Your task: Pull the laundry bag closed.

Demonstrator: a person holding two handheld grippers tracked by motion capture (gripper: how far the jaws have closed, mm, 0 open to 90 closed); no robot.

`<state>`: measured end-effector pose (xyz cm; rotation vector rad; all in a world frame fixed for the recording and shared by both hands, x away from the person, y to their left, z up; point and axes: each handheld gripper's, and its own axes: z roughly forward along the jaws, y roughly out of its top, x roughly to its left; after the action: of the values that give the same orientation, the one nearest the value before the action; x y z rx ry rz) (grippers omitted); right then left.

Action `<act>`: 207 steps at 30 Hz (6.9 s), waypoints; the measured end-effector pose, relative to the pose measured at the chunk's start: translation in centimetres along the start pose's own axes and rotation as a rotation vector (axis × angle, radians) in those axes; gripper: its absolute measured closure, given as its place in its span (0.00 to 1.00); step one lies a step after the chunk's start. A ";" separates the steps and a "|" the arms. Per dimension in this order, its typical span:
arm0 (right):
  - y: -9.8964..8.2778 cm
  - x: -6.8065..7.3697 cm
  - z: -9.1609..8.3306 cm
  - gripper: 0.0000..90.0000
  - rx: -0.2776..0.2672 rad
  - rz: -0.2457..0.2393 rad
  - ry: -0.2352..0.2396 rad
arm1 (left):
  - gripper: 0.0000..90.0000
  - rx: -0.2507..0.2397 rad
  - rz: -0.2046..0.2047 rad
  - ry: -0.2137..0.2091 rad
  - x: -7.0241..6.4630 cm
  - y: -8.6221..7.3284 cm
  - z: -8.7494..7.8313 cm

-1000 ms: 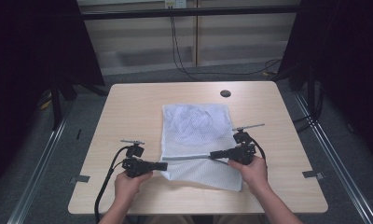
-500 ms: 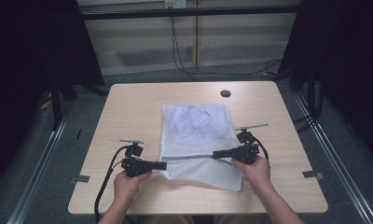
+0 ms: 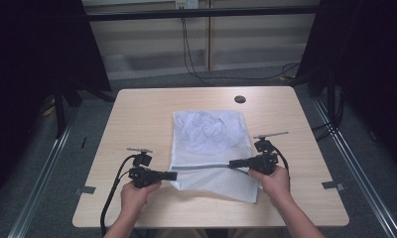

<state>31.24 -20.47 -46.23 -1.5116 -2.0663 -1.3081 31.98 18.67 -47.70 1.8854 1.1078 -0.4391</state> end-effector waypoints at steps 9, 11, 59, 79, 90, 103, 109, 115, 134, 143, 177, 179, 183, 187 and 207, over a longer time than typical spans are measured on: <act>-0.1 -0.1 -0.3 0.96 -0.003 -0.004 -0.004 | 0.98 0.000 0.000 0.000 0.1 0.1 -0.1; -0.1 -0.2 -0.5 0.96 -0.003 0.009 -0.009 | 0.98 -0.002 -0.002 0.003 0.2 0.1 -0.1; -0.5 -1.4 -2.3 0.96 -0.051 0.029 -0.048 | 0.99 -0.020 0.002 0.024 0.3 0.2 -0.8; -0.5 -1.7 -2.8 0.96 -0.058 0.036 -0.041 | 0.98 -0.014 0.005 0.023 0.4 0.3 -0.8; -0.5 -1.6 -2.8 0.96 -0.058 0.033 -0.040 | 0.99 -0.014 0.001 0.021 0.4 0.3 -0.9; -0.5 -1.6 -2.8 0.96 -0.056 0.032 -0.037 | 0.98 -0.015 -0.003 0.020 0.3 0.2 -0.9; -0.5 -1.5 -2.9 0.96 -0.053 0.031 -0.044 | 0.98 -0.014 -0.006 0.025 0.3 0.2 -1.0; -0.6 -1.8 -3.2 0.96 -0.059 0.038 -0.047 | 0.98 -0.016 -0.005 0.027 0.4 0.2 -1.0; -0.7 -1.9 -3.2 0.97 -0.057 0.038 -0.039 | 0.98 -0.011 -0.004 0.026 0.4 0.2 -1.1; -0.7 -1.9 -3.4 0.97 -0.060 0.036 -0.046 | 0.99 -0.035 -0.011 0.034 0.7 0.2 -1.6; -0.9 -2.4 -4.3 0.97 -0.081 0.056 -0.056 | 0.98 -0.041 -0.017 0.049 1.3 0.5 -2.2; -0.9 -2.4 -4.3 0.97 -0.080 0.056 -0.056 | 0.98 -0.044 -0.024 0.051 1.2 0.4 -2.1; -0.9 -2.4 -4.3 0.97 -0.079 0.055 -0.056 | 0.98 -0.040 -0.015 0.048 1.3 0.5 -2.2; -1.0 -2.3 -4.3 0.97 -0.079 0.054 -0.057 | 0.98 -0.041 -0.022 0.046 1.3 0.5 -2.2; -1.1 -2.5 -4.6 0.97 -0.084 0.054 -0.066 | 0.99 -0.046 -0.023 0.054 1.4 0.5 -2.4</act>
<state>30.05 -25.67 -45.84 -1.6559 -2.0181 -1.3583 32.83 21.27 -47.04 1.8555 1.1665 -0.3750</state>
